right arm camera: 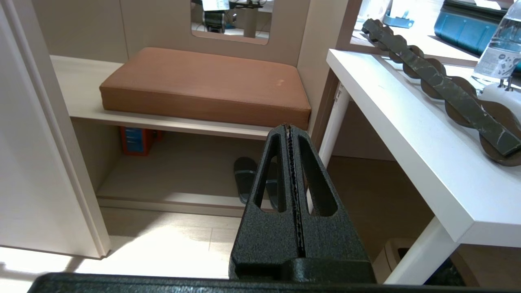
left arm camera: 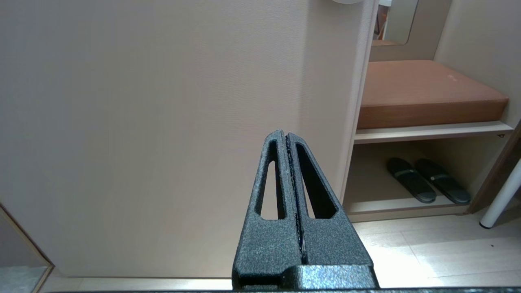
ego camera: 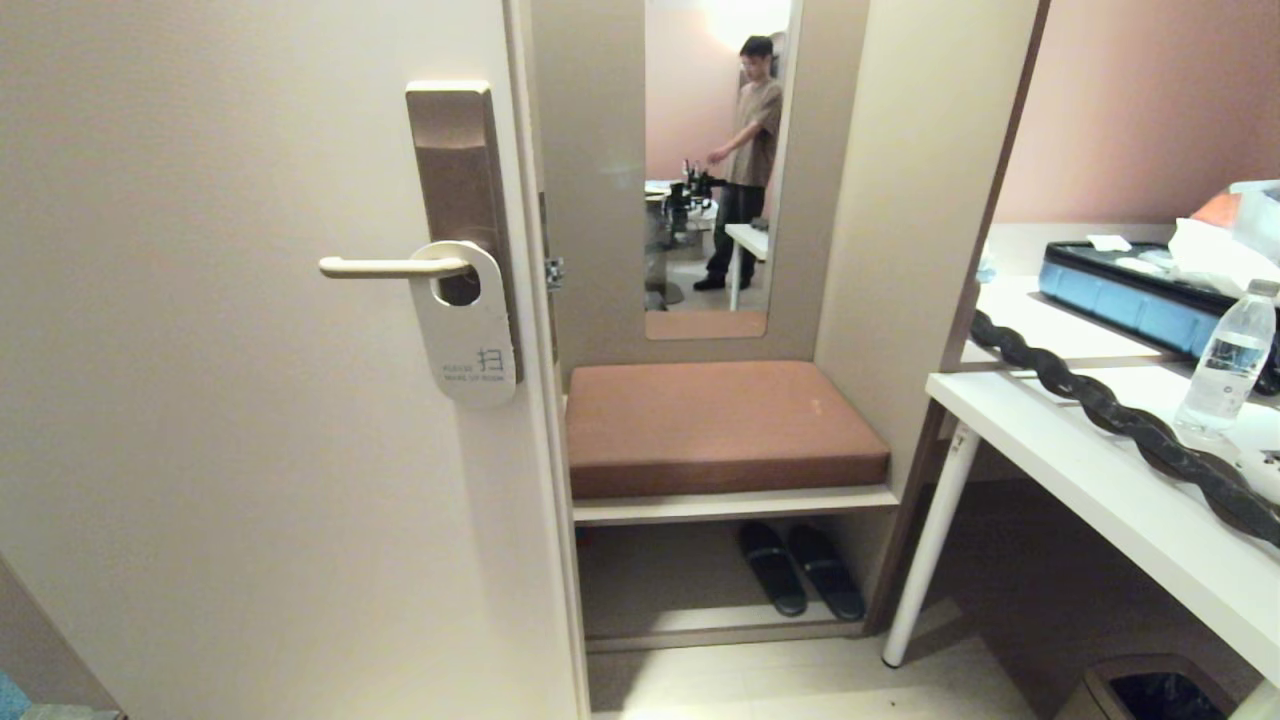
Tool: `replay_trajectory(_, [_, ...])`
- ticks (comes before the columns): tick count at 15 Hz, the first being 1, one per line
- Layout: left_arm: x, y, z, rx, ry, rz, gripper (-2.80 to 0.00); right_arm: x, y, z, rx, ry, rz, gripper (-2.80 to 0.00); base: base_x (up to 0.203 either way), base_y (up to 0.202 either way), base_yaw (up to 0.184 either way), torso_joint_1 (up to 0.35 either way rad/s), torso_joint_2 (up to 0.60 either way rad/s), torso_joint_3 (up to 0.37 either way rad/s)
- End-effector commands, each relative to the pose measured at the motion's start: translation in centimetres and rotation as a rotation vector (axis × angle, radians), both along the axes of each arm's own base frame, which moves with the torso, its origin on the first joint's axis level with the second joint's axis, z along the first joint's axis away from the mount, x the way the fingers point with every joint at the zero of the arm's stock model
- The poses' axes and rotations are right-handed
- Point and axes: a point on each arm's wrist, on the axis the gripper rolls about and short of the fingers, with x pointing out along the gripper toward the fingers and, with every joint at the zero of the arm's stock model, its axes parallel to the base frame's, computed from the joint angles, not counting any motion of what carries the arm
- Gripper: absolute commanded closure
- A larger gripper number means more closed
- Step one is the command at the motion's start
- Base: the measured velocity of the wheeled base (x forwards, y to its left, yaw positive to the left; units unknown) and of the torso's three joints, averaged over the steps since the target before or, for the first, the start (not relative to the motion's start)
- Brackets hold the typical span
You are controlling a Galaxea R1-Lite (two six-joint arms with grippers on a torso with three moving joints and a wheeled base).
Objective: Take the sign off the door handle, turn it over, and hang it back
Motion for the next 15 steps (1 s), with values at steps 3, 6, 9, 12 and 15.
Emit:
replay_trajectory(3, [0.01, 0.00, 0.00, 0.000, 0.001, 0.000, 0.00, 0.00, 0.00, 0.00, -0.001, 0.000, 0.002, 0.00, 0.000, 0.000, 0.000, 0.000, 0.00, 0.000])
replay_trajectory(6, [0.01, 0.00, 0.00, 0.000, 0.001, 0.000, 0.00, 0.00, 0.00, 0.00, -0.001, 0.000, 0.002, 0.00, 0.000, 0.000, 0.000, 0.000, 0.00, 0.000])
replay_trajectory(9, [0.01, 0.00, 0.00, 0.000, 0.001, 0.000, 0.00, 0.00, 0.00, 0.00, 0.001, 0.000, 0.000, 0.00, 0.000, 0.000, 0.000, 0.000, 0.00, 0.000])
replay_trajectory(12, [0.01, 0.00, 0.00, 0.000, 0.001, 0.000, 0.00, 0.00, 0.00, 0.00, 0.010, 0.000, 0.001, 0.00, 0.000, 0.000, 0.000, 0.000, 0.00, 0.000])
replay_trajectory(15, [0.02, 0.00, 0.01, 0.000, 0.003, 0.000, 0.00, 0.00, 0.00, 0.02, 0.008, -0.001, 0.002, 0.00, 0.000, 0.000, 0.000, 0.000, 0.00, 0.000])
